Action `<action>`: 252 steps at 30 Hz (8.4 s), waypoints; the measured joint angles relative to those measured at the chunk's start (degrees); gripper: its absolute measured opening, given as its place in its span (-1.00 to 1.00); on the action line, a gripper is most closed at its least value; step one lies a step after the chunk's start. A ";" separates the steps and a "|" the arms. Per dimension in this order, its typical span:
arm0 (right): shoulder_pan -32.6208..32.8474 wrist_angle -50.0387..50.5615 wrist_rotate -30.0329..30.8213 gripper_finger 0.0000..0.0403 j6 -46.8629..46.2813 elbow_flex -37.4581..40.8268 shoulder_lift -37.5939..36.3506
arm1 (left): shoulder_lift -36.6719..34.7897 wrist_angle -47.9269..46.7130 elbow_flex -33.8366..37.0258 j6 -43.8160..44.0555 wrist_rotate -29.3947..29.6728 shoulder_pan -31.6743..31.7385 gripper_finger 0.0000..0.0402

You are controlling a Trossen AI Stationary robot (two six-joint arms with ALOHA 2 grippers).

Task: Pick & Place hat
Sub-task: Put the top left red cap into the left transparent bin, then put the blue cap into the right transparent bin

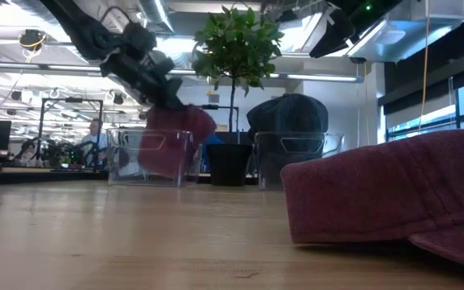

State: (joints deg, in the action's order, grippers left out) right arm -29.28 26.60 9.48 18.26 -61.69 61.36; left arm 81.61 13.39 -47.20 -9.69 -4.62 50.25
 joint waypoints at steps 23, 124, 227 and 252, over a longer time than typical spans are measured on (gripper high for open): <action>-0.01 1.79 0.13 0.13 1.60 0.00 0.00 | 0.95 1.38 0.00 3.51 10.12 1.14 -0.50; 0.00 1.55 -3.65 0.13 -6.05 0.02 0.02 | 0.13 -50.57 13.44 81.94 -1.00 -97.45 -0.90; 21.88 11.10 -22.17 -0.97 -15.83 -24.72 21.05 | 9.45 -67.04 -49.24 8.64 44.29 -65.95 -0.29; 13.34 12.28 0.78 -0.97 12.84 -15.63 11.97 | -20.42 -30.93 -12.97 18.37 35.80 -65.15 -0.26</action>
State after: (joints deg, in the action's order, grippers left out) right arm -15.94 38.88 10.25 31.10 -77.32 73.33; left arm 61.19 -17.55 -60.17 8.68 31.18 -14.90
